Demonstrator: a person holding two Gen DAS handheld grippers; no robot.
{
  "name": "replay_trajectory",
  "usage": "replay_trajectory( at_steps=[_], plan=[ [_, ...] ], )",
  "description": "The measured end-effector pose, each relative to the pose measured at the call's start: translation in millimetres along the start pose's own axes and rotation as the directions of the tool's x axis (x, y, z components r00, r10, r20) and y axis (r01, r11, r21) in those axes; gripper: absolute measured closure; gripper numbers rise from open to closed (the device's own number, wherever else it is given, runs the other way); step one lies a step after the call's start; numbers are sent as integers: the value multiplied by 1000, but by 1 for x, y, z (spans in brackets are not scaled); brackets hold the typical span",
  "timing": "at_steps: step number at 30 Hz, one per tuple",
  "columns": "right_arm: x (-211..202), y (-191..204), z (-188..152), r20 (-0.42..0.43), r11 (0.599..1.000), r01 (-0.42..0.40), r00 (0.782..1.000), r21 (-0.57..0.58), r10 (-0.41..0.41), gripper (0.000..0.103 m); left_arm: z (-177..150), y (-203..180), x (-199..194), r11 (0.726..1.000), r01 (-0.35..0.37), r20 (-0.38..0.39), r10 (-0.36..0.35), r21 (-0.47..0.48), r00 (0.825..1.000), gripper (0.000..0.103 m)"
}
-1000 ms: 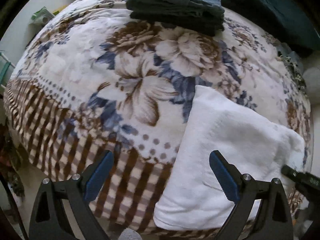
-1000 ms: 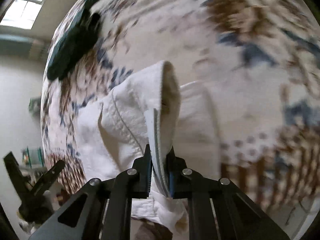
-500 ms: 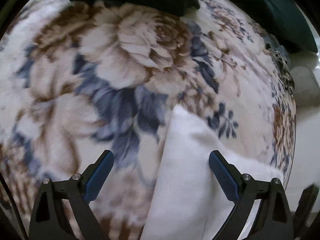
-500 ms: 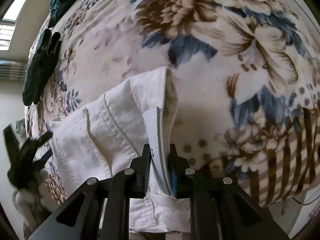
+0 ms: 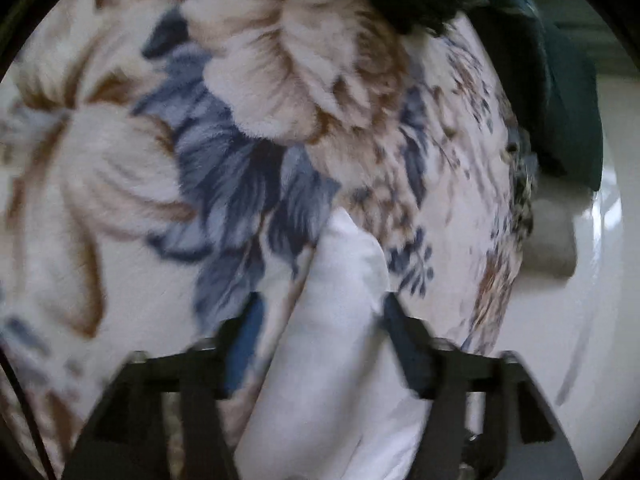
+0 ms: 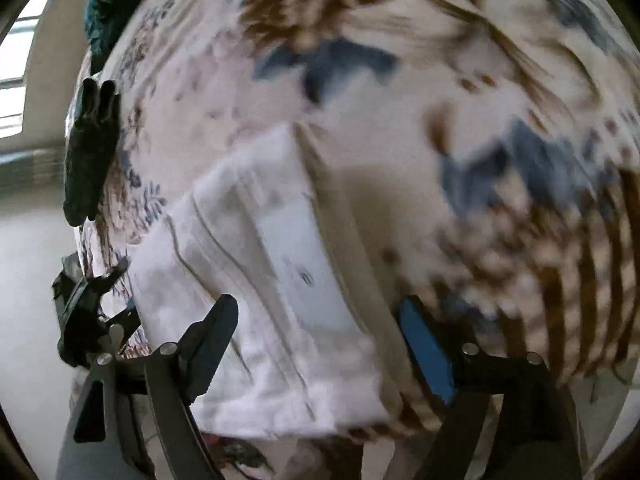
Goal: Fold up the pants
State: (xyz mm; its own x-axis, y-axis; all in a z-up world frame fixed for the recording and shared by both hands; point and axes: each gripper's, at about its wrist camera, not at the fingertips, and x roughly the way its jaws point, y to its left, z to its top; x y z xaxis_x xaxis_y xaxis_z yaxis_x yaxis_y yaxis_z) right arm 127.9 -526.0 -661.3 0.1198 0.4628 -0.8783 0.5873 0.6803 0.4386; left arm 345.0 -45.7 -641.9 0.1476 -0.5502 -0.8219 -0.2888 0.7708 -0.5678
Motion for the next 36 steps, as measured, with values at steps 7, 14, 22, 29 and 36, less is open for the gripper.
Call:
replay_trajectory(
  at_steps=[7,14,22,29,36],
  plan=[
    [35,-42,-43,-63,975,-159,983,157,171,64,-54,-7,-14,986,-77,1,78,146,997,7],
    [41,-60,-60,-29,941,-274,958,200,285,61,-77,21,1,988,-79,-66,88,132,994,5],
    [103,-29,-51,-127,888,-441,881,128,456,10,-75,23,17,992,-30,-105,43,119,994,1],
    [85,-5,-62,-44,879,-474,878,56,477,54,-79,26,13,993,-5,-136,21,118,990,1],
    [102,-9,-53,-59,905,-419,904,66,423,43,-92,6,25,965,-77,-145,116,250,982,1]
  ],
)
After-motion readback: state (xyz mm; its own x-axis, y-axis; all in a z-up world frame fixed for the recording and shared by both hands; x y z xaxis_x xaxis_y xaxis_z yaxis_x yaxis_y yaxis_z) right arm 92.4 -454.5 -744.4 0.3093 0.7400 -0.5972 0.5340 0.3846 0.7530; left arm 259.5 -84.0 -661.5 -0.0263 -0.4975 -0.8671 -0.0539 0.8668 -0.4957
